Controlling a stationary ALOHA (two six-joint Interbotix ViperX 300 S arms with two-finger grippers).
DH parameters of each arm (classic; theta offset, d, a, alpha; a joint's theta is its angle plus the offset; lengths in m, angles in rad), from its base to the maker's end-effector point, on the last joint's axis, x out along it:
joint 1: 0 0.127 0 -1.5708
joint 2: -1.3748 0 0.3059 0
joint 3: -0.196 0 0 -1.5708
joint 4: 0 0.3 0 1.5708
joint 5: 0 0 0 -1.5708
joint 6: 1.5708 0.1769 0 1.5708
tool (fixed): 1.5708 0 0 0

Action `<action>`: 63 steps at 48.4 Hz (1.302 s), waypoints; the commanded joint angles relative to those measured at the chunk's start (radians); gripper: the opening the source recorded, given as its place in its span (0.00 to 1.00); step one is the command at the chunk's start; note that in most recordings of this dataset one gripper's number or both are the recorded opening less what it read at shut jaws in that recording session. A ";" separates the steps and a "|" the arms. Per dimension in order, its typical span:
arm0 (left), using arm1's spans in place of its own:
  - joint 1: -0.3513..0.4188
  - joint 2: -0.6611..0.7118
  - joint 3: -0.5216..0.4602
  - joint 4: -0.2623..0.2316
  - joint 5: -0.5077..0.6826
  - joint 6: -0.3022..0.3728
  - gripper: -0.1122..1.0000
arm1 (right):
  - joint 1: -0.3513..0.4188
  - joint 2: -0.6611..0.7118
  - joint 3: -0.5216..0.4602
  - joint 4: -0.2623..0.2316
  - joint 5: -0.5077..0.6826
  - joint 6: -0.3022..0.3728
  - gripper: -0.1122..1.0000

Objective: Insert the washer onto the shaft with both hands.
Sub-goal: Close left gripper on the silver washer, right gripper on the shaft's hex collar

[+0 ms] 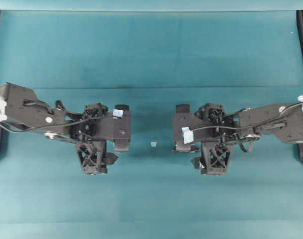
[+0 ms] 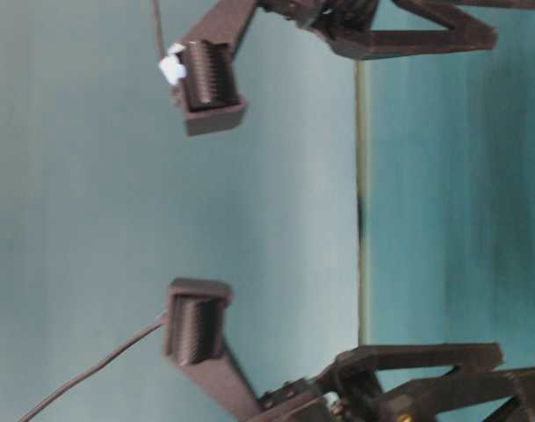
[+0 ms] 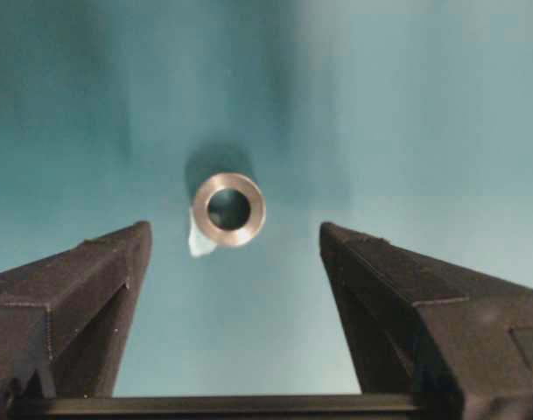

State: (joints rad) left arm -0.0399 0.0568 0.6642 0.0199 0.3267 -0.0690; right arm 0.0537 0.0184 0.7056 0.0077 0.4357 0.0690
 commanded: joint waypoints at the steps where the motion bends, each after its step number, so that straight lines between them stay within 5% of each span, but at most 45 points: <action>1: -0.003 0.017 -0.023 0.000 -0.011 0.000 0.86 | 0.003 0.005 -0.009 -0.002 -0.017 0.002 0.83; 63: -0.005 0.060 -0.034 0.002 -0.023 -0.018 0.85 | 0.003 0.063 -0.008 0.002 -0.058 0.006 0.83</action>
State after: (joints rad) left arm -0.0430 0.1243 0.6397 0.0199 0.3022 -0.0859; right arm 0.0537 0.0859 0.7056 0.0077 0.3774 0.0690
